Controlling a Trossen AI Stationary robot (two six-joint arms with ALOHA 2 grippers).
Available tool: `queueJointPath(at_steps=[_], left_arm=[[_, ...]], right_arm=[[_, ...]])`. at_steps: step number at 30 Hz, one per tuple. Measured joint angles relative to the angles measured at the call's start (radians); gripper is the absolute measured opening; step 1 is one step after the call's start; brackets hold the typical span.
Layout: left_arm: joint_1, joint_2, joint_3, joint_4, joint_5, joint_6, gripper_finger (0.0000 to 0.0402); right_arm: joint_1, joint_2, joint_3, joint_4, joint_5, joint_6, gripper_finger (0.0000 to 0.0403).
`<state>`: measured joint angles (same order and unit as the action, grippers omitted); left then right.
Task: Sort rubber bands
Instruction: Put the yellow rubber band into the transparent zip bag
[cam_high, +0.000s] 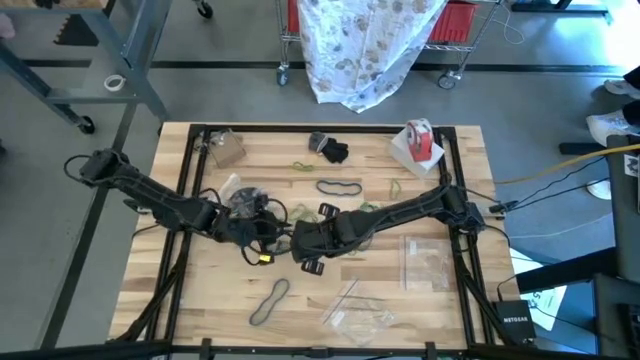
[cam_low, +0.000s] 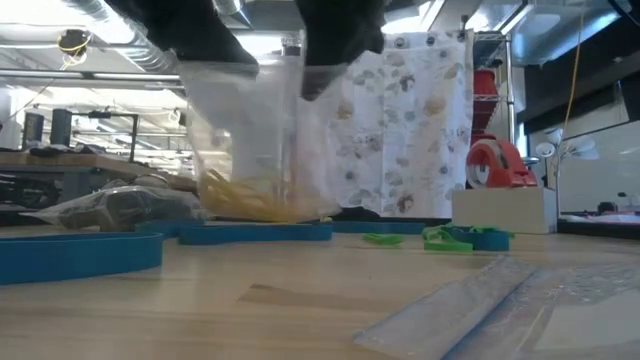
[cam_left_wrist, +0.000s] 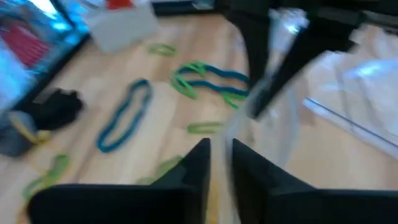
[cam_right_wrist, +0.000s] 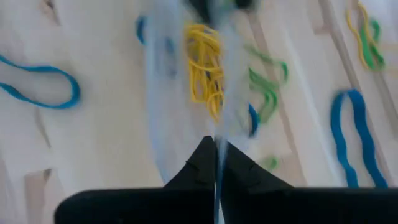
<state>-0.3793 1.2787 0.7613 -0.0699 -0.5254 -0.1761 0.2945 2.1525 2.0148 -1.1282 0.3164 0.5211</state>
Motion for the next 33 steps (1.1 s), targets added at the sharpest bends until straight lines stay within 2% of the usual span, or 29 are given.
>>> queueJointPath(at_steps=[3,6,11,17,22,27,30,33], left_arm=[[0.013,-0.022,0.068,-0.153,0.119,-0.001,0.0103],[0.026,-0.057,0.143,-0.335,0.190,-0.004,0.0133],[0.089,-0.121,0.180,-0.516,0.209,0.020,0.0158],[0.270,-0.106,0.180,-0.492,0.183,0.090,0.0157],[0.459,0.020,0.180,-0.411,0.199,0.255,0.0150],[0.637,0.179,0.179,-0.365,0.342,0.419,0.0144],[0.747,0.265,0.179,-0.328,0.483,0.460,0.0144],[0.838,0.342,0.179,-0.281,0.550,0.499,0.0144]], right_arm=[[0.014,0.000,0.000,-0.089,0.013,0.068,0.0001],[0.036,0.000,0.000,-0.170,0.037,0.130,0.0001],[0.072,-0.001,-0.002,-0.256,0.067,0.216,0.0000],[0.116,-0.004,-0.002,-0.294,0.094,0.310,0.0000],[0.141,-0.004,-0.002,-0.289,0.109,0.350,0.0000],[0.160,-0.005,-0.002,-0.285,0.110,0.395,0.0000],[0.172,-0.005,-0.002,-0.285,0.111,0.419,0.0000],[0.178,-0.005,-0.002,-0.284,0.111,0.444,0.0000]])
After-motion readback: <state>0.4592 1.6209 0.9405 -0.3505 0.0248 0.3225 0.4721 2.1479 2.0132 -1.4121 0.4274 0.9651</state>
